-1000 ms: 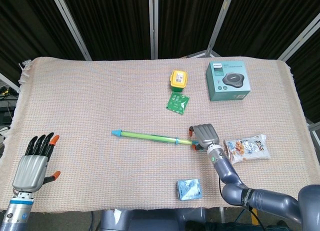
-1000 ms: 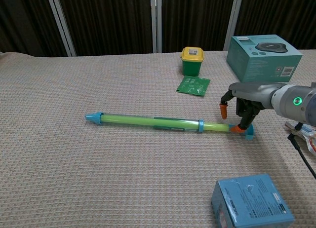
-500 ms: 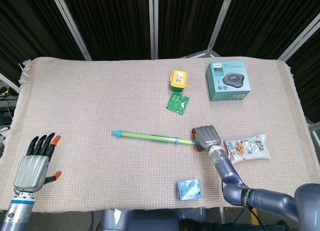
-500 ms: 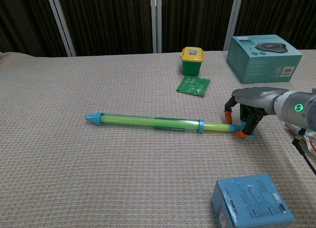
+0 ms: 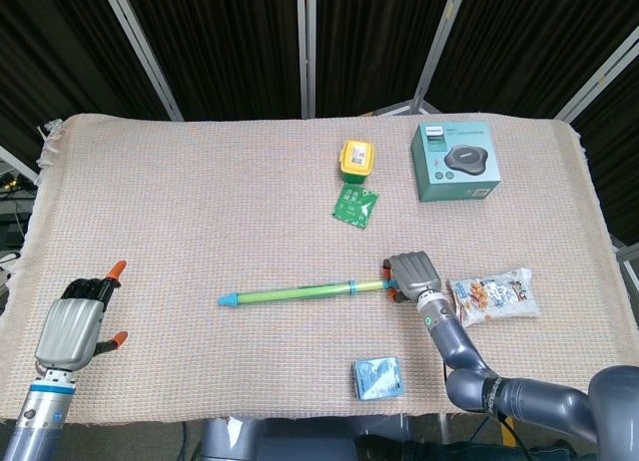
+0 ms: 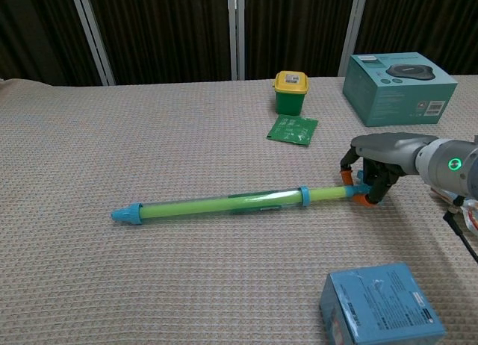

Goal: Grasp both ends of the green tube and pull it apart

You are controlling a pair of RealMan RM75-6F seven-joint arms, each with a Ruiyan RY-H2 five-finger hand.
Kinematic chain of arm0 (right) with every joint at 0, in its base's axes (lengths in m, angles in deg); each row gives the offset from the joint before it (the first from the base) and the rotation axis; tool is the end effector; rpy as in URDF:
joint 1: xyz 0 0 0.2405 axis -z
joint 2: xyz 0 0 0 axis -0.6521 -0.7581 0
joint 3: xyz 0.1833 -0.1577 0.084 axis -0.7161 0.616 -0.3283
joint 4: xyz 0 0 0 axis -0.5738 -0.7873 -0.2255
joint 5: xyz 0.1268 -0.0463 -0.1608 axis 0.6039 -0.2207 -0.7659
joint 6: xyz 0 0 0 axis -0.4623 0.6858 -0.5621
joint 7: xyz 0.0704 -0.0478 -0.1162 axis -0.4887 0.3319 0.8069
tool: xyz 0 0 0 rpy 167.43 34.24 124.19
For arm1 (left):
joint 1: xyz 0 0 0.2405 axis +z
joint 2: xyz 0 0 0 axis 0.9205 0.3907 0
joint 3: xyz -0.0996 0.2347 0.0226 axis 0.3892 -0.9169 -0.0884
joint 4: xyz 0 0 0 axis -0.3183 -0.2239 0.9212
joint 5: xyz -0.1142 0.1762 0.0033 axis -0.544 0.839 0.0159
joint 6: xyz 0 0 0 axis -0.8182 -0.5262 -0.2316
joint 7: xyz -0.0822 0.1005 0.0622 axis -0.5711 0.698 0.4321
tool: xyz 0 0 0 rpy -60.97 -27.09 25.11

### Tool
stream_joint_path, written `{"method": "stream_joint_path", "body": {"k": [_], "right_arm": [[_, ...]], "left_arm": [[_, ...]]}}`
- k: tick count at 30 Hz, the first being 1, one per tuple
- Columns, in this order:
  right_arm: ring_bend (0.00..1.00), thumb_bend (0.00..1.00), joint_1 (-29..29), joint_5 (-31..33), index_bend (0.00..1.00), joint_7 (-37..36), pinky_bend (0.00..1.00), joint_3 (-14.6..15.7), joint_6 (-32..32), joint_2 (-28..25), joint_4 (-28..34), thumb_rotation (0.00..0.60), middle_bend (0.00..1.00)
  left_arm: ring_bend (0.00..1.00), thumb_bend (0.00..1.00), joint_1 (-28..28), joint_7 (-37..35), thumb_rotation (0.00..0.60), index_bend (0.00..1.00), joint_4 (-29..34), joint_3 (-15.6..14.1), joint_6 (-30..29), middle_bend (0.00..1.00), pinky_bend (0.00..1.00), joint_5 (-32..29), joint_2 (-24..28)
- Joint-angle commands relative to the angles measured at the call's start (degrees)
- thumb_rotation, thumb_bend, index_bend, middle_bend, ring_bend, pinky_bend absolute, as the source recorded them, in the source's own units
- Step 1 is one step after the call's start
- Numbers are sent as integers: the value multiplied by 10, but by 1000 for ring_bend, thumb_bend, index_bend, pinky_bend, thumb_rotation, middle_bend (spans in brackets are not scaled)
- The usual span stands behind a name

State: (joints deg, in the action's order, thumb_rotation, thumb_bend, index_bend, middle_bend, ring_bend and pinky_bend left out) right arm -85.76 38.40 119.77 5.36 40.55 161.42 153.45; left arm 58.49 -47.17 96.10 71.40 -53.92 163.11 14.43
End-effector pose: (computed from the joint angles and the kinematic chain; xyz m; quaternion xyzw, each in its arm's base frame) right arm -0.1824 -0.3483 -0.0373 0.7334 -0.4502 0.2529 0.4421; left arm -0.2411 0.1931 0.0996 -0.6525 -0.3651 -0.3439 0.5681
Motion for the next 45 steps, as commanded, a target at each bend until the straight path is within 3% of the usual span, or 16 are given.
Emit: {"method": "stream_joint_path", "body": {"k": [1,3,6,12,15,21,40,45], "right_arm": [[1000,409,0,5,672,1,1000,1,1,-3,4,600,1000],[1000,419,-1,15,673,3,1000,0,3,-4,8,600,1000],[1000,430,-3,32,675,9,1000,-3,8,-5,12,600,1000],[1000,432,-11,58,675,24,1000,-2,13,-9,17,600,1000],[1000,436,-14,67,675,29,1000,-1,15,-7,15,600,1000],[1000,441,-18,79,674,33,1000,2,19,-7,16,600,1000],[1000,445,-21,85,675,34,1000,5,32,-22,38,600,1000],[1000,448,-21,84,676,31,1000,6,33,-24,39,600,1000]], "left_arm": [[719,25,-44,-41,600,89,-42,29,44,775,802,0,-21],[792,67,-77,-70,600,194,-68,45,84,845,916,-8,-37],[824,116,-135,-93,600,266,-109,66,159,877,994,-33,-77],[834,167,-219,-66,600,325,-179,87,264,887,1000,-114,-162],[834,186,-250,-45,600,336,-210,93,289,889,1000,-154,-204],[834,192,-282,-21,600,340,-224,97,296,888,1000,-204,-248],[834,250,-316,-19,600,388,-243,81,295,889,1000,-285,-278],[834,310,-321,-20,600,483,-248,76,293,889,1000,-294,-281]]}}
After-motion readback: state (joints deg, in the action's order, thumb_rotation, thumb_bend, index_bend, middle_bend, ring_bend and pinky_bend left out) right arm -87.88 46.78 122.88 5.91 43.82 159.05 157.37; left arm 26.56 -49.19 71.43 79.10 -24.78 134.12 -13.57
